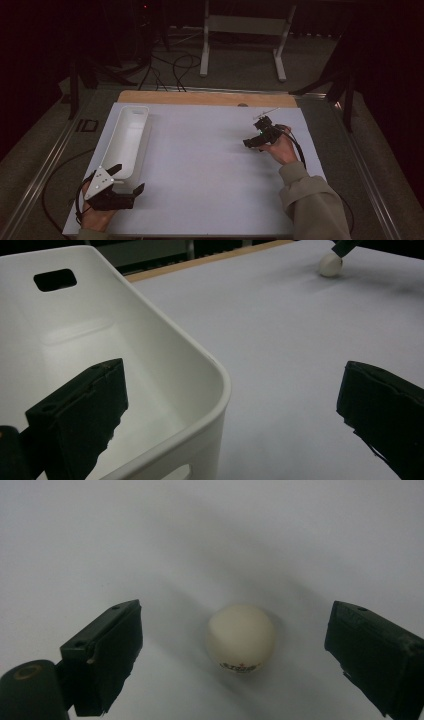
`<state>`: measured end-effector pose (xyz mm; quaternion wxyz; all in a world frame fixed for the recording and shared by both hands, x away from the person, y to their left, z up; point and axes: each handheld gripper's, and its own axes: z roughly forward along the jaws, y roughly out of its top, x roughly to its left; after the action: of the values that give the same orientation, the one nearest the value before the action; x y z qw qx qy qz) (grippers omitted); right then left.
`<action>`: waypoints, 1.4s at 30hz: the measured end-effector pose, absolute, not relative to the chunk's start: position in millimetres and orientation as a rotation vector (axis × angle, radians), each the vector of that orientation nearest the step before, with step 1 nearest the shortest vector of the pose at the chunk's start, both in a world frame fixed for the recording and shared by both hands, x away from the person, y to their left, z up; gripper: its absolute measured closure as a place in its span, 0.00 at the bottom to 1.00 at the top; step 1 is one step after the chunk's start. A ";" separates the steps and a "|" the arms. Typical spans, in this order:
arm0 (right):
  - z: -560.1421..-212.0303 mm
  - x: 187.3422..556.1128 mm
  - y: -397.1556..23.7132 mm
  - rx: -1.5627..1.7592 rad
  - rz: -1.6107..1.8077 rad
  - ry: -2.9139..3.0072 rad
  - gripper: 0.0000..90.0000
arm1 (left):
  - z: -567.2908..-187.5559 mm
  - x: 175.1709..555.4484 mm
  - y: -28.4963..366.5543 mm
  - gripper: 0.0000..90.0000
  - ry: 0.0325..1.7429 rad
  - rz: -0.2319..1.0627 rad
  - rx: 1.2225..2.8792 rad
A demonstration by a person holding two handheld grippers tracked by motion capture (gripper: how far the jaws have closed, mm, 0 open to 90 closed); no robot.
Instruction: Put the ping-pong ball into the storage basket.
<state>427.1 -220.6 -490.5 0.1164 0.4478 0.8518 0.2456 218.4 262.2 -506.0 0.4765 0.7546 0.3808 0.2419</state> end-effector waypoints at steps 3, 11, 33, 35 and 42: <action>-492.4 427.6 -219.3 1.315 0.713 2.498 0.09 | -506.1 218.3 262.2 0.01 0.930 0.591 1.844; -496.3 429.0 -217.1 1.325 0.700 2.500 0.09 | -506.1 218.3 262.2 0.01 0.930 0.591 1.844; -506.6 432.5 -214.3 1.376 0.580 2.509 0.30 | -506.1 218.0 262.3 0.01 0.929 0.592 1.844; -507.4 432.7 -214.2 1.377 0.564 2.511 0.33 | -506.1 218.0 262.3 0.01 0.929 0.593 1.845; -509.6 434.5 -215.8 1.398 0.550 2.502 0.43 | -506.1 218.0 262.4 0.01 0.929 0.593 1.844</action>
<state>434.5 -215.8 -509.6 0.1110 0.4761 0.8520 0.1874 218.0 262.4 -506.1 0.4764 0.7547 0.3804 0.2425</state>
